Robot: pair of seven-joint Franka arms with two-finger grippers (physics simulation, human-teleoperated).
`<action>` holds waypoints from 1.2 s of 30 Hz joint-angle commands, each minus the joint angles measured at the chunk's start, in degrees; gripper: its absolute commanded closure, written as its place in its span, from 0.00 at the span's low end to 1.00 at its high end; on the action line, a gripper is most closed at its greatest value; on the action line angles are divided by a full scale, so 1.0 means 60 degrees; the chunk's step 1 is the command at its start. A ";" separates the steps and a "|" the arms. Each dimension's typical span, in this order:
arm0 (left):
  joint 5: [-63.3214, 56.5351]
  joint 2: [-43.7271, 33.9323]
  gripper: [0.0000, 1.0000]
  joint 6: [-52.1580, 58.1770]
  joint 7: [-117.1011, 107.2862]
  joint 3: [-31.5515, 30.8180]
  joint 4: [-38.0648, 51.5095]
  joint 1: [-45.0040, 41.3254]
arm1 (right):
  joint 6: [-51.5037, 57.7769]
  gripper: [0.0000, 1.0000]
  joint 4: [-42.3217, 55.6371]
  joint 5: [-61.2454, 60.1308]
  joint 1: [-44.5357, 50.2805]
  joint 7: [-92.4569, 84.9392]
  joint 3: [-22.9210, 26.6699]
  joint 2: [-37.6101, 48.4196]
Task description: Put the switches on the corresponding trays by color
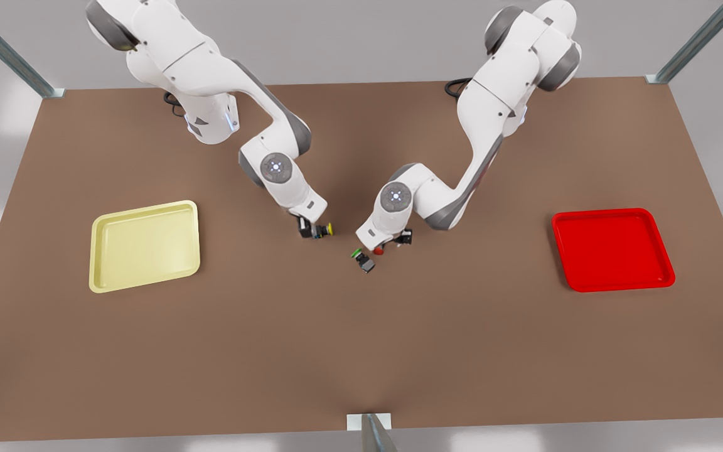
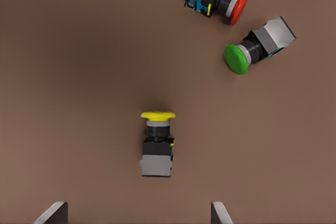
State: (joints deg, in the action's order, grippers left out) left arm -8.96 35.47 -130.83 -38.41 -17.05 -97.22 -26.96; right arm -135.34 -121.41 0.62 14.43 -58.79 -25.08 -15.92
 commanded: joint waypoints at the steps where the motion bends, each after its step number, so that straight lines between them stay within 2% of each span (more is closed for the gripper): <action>1: -0.0031 -0.0009 0.01 -0.0051 0.0000 0.0000 -0.0070 0.0010 | -0.0001 0.00 -0.0038 0.0000 0.0013 0.0233 -0.0053 0.0002; 3: -0.0031 -0.0126 0.01 -0.0446 -0.0029 0.0000 -0.0509 0.0010 | -0.0177 0.00 -0.0009 0.0000 0.0130 0.0248 -0.0039 -0.0305; 13: -0.0177 0.0357 0.01 -0.1003 -0.0088 0.0000 -0.0686 -0.0005 | -0.0324 0.00 0.0050 0.0015 -0.0002 0.0292 0.0093 -0.0936; 17: -0.0294 0.0592 0.11 -0.1150 -0.0103 0.0000 -0.0686 -0.0019 | -0.0338 0.00 0.0064 0.0000 0.0013 0.0306 0.0210 -0.1141; 21: -0.0294 0.0592 0.15 -0.1091 -0.0088 0.0000 -0.0730 -0.0034 | -0.0441 0.00 0.0079 0.0000 0.0071 0.0511 0.0327 -0.1273; 24: -0.0294 0.0607 0.24 -0.1033 -0.0088 0.0000 -0.0730 -0.0034 | -0.0514 0.00 0.0430 0.0000 0.0042 0.0512 0.0342 -0.1536; 30: -0.0294 0.0665 0.30 -0.1106 -0.0073 0.0000 -0.0715 -0.0034 | -0.0719 0.00 0.0489 0.0029 0.0071 0.0512 0.0473 -0.1829; 31: -0.0294 0.0665 0.35 -0.1106 -0.0073 0.0000 -0.0715 -0.0034 | -0.0734 0.00 0.0489 0.0176 0.0071 0.0512 0.0488 -0.1902; 36: -0.0294 0.0694 0.35 -0.1106 -0.0073 0.0000 -0.0715 -0.0034 | -0.0954 0.00 0.0489 0.0337 0.0101 0.0512 0.0620 -0.2137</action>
State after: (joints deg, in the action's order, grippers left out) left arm -10.66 39.88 -137.46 -38.93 -17.05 -101.52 -27.16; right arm -141.06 -118.48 2.72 14.94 -55.72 -21.36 -29.03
